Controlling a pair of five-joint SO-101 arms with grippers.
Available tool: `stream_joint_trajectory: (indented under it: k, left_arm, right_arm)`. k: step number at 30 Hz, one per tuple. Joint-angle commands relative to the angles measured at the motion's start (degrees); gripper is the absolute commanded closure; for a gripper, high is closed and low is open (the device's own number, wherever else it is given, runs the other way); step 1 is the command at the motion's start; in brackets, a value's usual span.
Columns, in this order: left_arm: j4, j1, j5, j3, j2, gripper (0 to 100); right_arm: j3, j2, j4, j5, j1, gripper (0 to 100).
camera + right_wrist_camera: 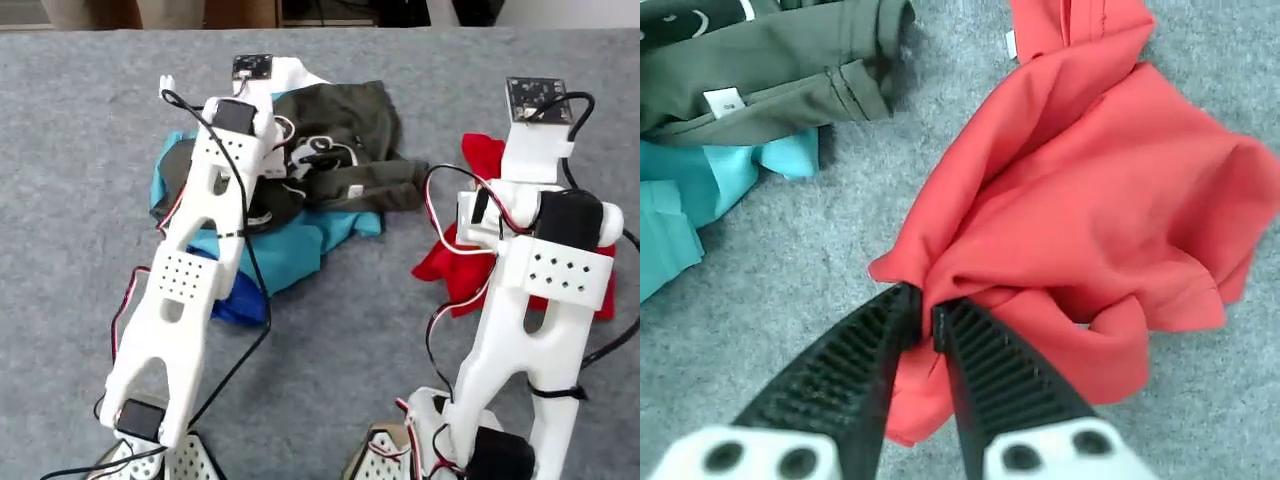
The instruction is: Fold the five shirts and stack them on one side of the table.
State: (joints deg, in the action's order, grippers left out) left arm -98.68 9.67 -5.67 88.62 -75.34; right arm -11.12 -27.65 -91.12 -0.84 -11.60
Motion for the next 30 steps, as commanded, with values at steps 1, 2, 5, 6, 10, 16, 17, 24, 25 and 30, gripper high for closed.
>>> stream_joint_trajectory:
  k: [1, 2, 5, 6, 10, 16, 17, 24, 25, 30]
  left_arm:
    - [-2.20, -10.99, 1.93, 2.11, -1.80, 98]
    - [-2.20, -14.15, 1.93, 2.64, -0.84, 98]
    - [-2.20, -24.88, 3.69, 3.52, 3.12, 98]
    - [-2.20, -28.22, 5.36, 3.69, 4.62, 98]
    - [-2.02, -40.97, 12.40, 3.69, 10.33, 98]
    - [0.79, -55.30, 15.74, 3.69, 17.71, 98]
    - [1.32, -56.79, 15.65, 3.69, 18.77, 98]
    - [1.41, -58.73, 14.24, 5.98, 26.77, 98]
    - [1.23, -58.55, 12.48, 7.21, 28.26, 98]
    - [-1.67, -52.48, 5.36, 6.68, 36.70, 97]
  right_arm:
    - [-0.13, -1.80, 0.44, -0.18, 0.75, 99.7]
    - [-0.22, -1.80, 0.44, -0.18, 0.75, 99.7]
    - [-0.22, -1.54, 0.44, -0.18, 0.75, 99.7]
    - [-0.22, -1.45, 0.44, -0.18, 0.75, 99.7]
    - [-2.07, -1.45, 1.67, -0.18, 0.84, 99.7]
    - [-7.96, -1.80, 5.10, -0.18, 0.84, 99.7]
    - [-8.40, -1.80, 5.45, -0.18, 0.84, 99.7]
    - [-9.10, -1.89, 5.63, -0.18, 4.44, 99.7]
    - [-9.19, -1.89, 5.63, -0.18, 5.32, 99.7]
    - [-9.19, -1.89, 5.71, -0.18, 9.19, 99.7]
